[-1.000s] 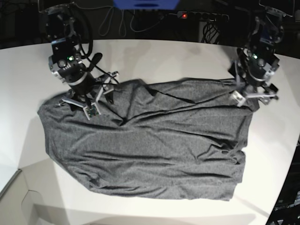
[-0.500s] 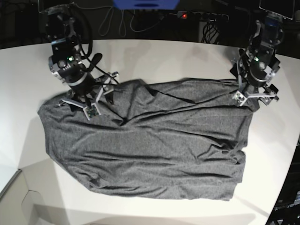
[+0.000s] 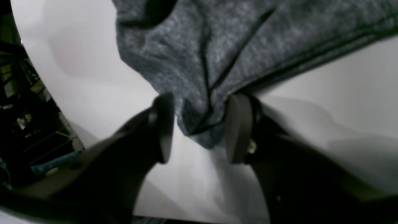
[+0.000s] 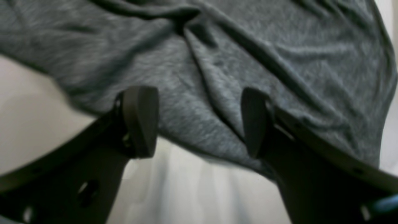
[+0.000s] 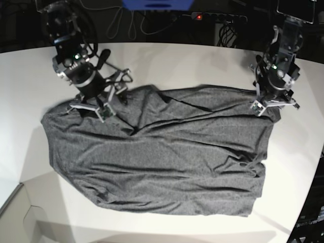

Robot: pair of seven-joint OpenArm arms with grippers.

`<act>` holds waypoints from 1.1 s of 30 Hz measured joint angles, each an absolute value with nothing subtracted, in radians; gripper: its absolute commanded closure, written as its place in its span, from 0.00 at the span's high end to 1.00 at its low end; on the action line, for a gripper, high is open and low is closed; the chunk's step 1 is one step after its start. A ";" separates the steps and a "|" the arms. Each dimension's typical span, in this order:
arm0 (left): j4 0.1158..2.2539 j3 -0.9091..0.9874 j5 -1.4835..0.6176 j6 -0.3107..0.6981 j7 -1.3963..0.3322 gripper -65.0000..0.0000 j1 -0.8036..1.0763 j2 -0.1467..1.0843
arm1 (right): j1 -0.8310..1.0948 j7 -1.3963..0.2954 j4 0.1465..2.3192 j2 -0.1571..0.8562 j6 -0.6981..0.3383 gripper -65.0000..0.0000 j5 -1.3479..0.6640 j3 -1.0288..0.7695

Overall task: Layout the t-shirt on the table in an organized manner, then fold the t-shirt properly
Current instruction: 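Grasp the shirt's collar edge with the right gripper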

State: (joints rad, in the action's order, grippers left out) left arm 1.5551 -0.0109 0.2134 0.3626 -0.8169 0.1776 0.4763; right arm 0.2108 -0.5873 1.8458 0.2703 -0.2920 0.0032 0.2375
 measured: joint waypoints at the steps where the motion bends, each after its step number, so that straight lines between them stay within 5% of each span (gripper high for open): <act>1: 1.543 -0.010 0.214 0.362 -0.816 0.36 0.168 0.476 | 0.218 -0.559 1.850 0.289 -0.292 0.64 0.002 0.252; 14: 1.499 -0.055 0.236 0.342 -0.779 0.33 0.130 0.485 | 0.294 -0.496 1.846 0.375 -0.292 0.64 0.003 0.287; 19: 1.488 -0.058 0.231 0.344 -0.760 0.00 0.133 0.479 | 0.307 -0.498 1.845 0.428 -0.292 0.64 0.010 0.305; 33: 1.486 -0.050 0.252 0.340 -0.761 0.00 0.130 0.451 | 0.362 -0.465 1.845 0.455 -0.292 0.64 0.267 0.347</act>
